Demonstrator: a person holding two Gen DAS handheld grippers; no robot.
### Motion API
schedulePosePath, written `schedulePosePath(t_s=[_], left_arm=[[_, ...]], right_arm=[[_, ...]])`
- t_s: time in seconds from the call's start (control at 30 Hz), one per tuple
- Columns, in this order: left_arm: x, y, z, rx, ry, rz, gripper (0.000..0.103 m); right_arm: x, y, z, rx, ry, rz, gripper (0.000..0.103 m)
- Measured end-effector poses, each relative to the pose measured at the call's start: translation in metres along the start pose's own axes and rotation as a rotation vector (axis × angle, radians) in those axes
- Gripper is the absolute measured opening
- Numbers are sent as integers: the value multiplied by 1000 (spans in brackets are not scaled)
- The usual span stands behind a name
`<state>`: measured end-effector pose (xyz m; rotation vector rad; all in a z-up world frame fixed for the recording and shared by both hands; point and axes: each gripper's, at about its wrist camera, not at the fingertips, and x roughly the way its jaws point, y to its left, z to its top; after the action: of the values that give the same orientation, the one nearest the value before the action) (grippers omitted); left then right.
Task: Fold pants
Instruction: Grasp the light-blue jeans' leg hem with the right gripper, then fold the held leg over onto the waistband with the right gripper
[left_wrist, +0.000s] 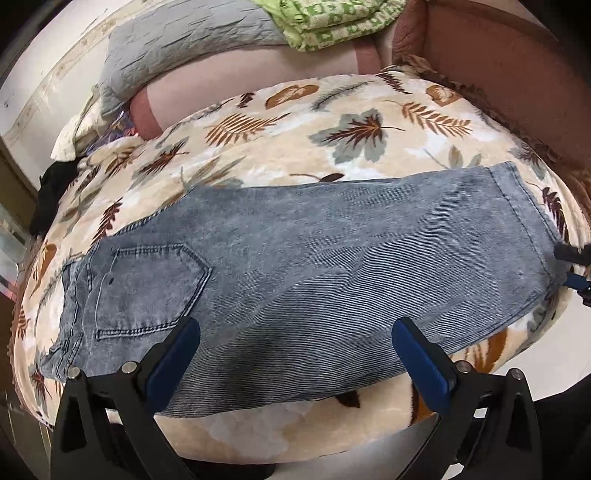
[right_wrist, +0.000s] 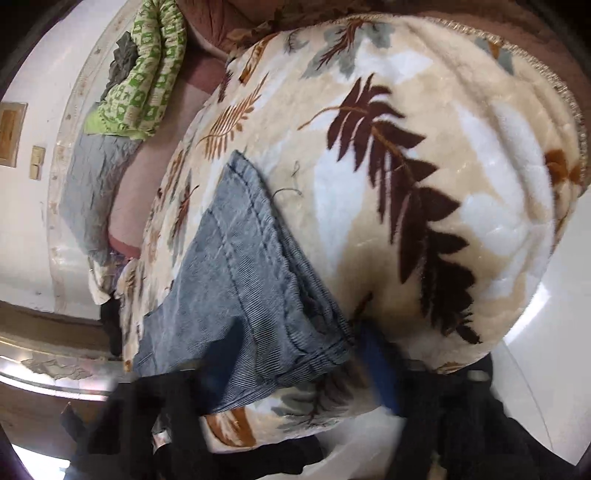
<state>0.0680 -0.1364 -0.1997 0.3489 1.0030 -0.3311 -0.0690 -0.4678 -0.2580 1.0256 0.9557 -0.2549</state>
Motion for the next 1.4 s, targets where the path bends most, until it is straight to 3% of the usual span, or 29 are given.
schedulePosePath(t_s=[0.03,0.27,0.53,0.63,0.8,0.97,1.13,1.3,1.37,1.4], left_arm=[[0,2,0,-6,2,0,103],[-4,8,3,-12,-11,-1,103],[-1,19,1,-42,3,-10,103],[-4,29,-1,-64,-6,-12,103],[-6,58,-4,-125,-13,5,103],[-7,91,-9,-202,-22,18,103],[-12,123,-16,-268,-38,37,103],[-11,152,-27,-324,-36,65,103],[-9,163,-31,-347,-33,84,103],[-8,169,-33,-362,-28,91,103]], right_arm=[[-2,-1,-1,3,-13,1,38],[-8,-3,-1,41,-35,64,37],[8,12,-1,36,-10,42,40],[7,19,-1,23,-50,28,32],[-10,61,-4,-116,-133,-11,30],[-16,127,-19,-276,-130,11,29],[5,197,-46,-412,-56,54,29],[55,244,-87,-490,78,98,30],[85,252,-107,-494,172,114,36],[95,253,-113,-494,209,125,51]])
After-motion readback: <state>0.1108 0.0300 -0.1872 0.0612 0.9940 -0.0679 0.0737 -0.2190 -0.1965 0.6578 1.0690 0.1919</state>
